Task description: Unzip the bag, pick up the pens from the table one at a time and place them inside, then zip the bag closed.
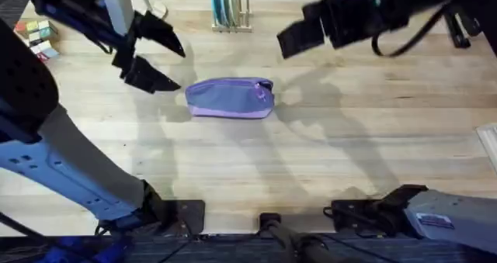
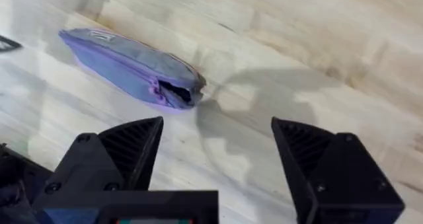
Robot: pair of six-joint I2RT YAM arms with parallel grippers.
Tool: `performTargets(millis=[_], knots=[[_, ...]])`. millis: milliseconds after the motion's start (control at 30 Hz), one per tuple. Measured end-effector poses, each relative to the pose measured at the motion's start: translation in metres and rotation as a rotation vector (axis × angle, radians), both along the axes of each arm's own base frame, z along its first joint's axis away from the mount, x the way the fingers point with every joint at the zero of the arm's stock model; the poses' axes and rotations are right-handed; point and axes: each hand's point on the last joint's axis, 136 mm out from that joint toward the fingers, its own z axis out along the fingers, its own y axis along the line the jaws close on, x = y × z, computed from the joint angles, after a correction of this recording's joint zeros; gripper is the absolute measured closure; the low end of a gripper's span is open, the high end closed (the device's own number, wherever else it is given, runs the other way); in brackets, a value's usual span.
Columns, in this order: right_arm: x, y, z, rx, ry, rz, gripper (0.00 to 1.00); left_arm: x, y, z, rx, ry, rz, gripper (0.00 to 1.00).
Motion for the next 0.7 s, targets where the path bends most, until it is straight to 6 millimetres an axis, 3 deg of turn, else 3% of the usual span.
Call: performTargets(millis=[333, 700], knots=[[-0.025, -0.014, -0.037, 0.025, 0.036, -0.073, 0.005, 0.011, -0.032, 0.034, 0.074, -0.089, -0.143, 0.003], [-0.015, -0.009, -0.029, 0.068, -0.016, -0.089, 0.005, 0.021, -0.072, 0.015, 0.277, -0.074, -0.196, 0.003]])
